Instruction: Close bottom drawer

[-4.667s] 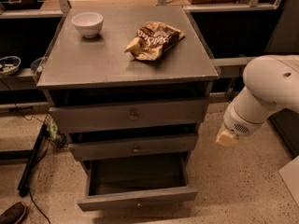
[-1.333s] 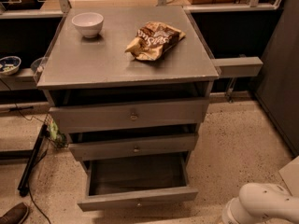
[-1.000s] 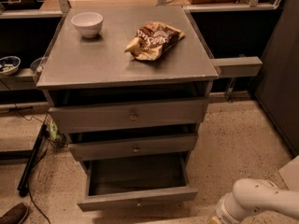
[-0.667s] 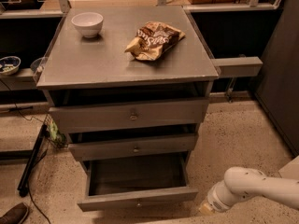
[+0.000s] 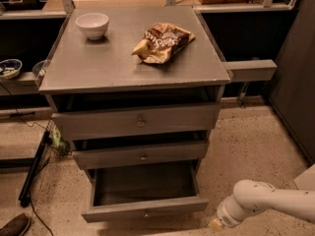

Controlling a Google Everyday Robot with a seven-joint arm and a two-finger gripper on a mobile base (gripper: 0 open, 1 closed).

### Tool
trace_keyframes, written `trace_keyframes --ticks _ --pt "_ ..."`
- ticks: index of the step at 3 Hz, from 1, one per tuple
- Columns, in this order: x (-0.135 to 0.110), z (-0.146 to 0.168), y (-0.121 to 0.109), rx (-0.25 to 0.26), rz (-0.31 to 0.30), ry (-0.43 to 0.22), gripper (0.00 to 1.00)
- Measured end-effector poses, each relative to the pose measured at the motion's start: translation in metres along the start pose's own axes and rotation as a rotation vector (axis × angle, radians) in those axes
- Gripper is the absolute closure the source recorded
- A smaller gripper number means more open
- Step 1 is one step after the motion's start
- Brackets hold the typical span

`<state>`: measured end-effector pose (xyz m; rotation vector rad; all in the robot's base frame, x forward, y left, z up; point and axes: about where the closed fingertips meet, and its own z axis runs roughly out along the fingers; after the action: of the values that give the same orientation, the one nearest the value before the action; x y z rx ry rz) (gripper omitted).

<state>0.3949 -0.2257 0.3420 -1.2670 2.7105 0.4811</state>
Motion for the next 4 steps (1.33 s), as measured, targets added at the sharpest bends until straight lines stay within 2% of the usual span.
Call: trace_keyframes --ticks 1,2,3,4 --pt "0.010 0.041 -0.007 -0.033 0.013 0.032 1.00" --pt "0.010 0.082 -0.025 -0.070 0.043 0.045 1.00" --pt "0.010 0.082 -0.025 -0.070 0.043 0.045 1.00" --pt "0.002 0.097 -0.026 -0.082 0.055 0.034 1.00"
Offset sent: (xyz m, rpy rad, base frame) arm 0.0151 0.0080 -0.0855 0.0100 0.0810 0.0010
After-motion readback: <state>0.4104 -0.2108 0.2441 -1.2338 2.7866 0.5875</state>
